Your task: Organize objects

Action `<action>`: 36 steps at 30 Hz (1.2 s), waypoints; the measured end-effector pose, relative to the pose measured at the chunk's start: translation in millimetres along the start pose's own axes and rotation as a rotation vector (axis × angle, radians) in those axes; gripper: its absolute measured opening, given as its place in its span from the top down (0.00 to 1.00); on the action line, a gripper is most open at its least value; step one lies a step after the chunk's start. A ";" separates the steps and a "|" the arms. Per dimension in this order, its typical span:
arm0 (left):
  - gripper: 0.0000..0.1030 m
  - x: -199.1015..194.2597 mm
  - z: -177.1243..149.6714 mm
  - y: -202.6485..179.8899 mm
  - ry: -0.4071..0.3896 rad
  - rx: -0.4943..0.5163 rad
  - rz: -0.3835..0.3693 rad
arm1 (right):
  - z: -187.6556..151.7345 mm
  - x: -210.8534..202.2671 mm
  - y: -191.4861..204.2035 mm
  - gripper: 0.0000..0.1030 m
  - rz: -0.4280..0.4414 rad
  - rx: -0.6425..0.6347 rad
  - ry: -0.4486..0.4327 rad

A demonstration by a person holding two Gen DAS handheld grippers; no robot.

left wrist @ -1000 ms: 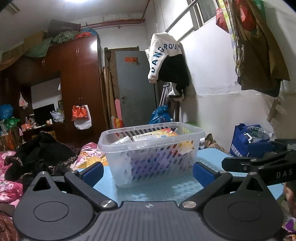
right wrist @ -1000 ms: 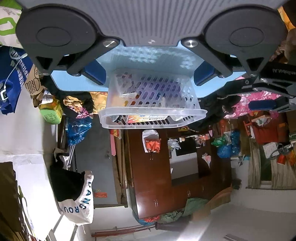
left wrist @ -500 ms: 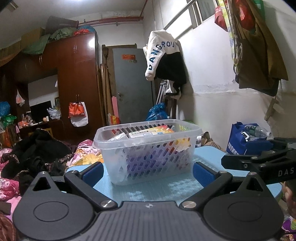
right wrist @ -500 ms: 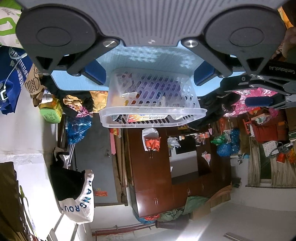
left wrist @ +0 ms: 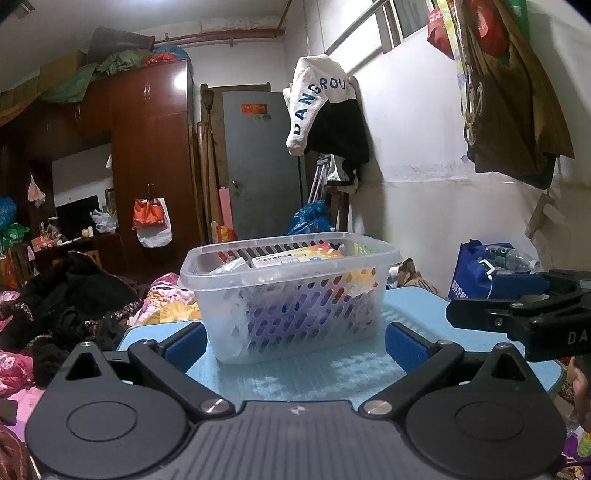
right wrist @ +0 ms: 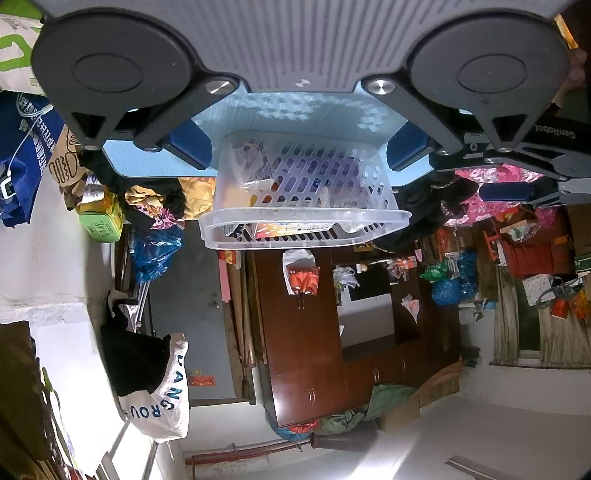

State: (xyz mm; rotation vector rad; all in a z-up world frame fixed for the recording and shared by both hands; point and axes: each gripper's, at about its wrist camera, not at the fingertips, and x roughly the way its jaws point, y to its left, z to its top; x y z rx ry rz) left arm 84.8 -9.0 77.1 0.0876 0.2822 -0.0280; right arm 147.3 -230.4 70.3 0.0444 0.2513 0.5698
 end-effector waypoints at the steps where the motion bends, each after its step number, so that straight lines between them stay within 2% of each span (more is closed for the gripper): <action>1: 0.00 0.4 0.1 -0.1 0.001 -0.001 0.000 | 0.0 0.1 -0.2 0.00 0.000 0.000 0.000; 36: 0.00 7.0 -4.7 -1.5 0.018 -0.001 -0.028 | -3.7 3.2 5.6 0.00 -0.007 -0.017 -0.002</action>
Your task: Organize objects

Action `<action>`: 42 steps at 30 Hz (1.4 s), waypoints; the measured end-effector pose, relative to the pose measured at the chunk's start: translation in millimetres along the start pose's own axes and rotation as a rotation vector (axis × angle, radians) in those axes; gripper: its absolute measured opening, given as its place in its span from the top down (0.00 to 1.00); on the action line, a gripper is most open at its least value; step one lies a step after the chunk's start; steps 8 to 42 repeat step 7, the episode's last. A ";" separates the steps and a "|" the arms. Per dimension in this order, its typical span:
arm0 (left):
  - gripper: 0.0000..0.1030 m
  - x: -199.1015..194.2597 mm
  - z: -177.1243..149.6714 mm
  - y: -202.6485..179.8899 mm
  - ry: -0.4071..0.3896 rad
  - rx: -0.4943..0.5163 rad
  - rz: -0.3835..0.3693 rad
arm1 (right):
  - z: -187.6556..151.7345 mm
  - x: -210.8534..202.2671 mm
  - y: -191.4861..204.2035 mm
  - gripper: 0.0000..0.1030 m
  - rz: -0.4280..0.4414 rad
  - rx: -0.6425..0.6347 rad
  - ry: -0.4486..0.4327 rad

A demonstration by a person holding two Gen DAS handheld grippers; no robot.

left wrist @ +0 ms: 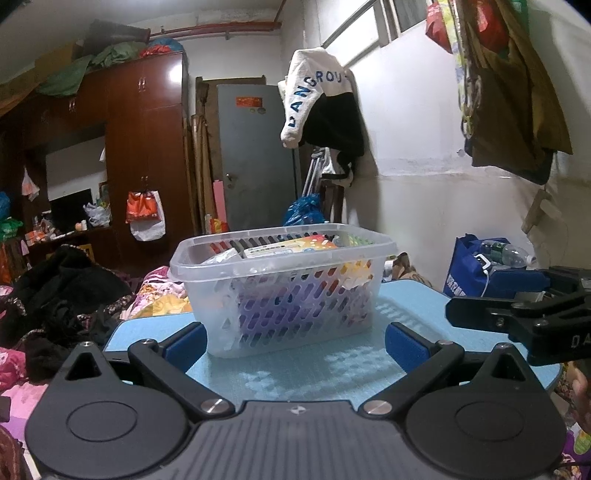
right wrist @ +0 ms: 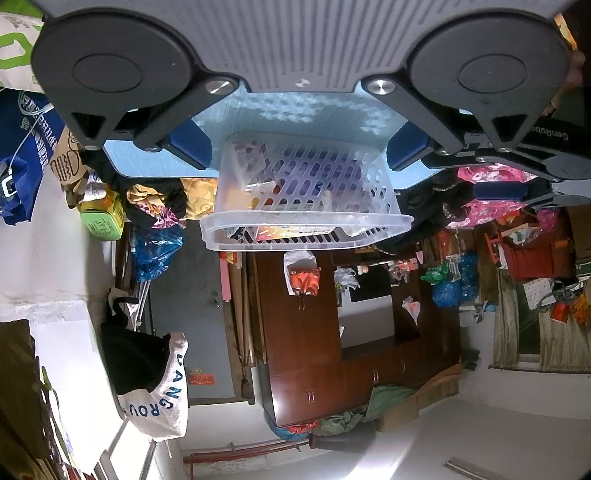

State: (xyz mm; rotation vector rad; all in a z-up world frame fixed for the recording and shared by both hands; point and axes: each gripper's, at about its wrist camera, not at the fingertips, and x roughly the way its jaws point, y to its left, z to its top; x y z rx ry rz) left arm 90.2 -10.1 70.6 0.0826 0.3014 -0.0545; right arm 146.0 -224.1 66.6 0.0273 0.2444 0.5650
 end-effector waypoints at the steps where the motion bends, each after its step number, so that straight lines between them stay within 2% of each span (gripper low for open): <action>1: 0.00 0.1 -0.4 0.0 0.002 -0.004 -0.006 | -0.3 0.2 0.1 0.00 0.000 -0.001 0.000; 4: 0.00 1.2 -0.7 -1.5 0.009 -0.008 -0.030 | -1.9 0.5 1.4 0.00 0.001 -0.005 0.002; 42: 0.00 0.1 -1.2 -2.1 -0.002 -0.011 -0.020 | -2.1 1.3 2.1 0.00 0.001 -0.008 0.004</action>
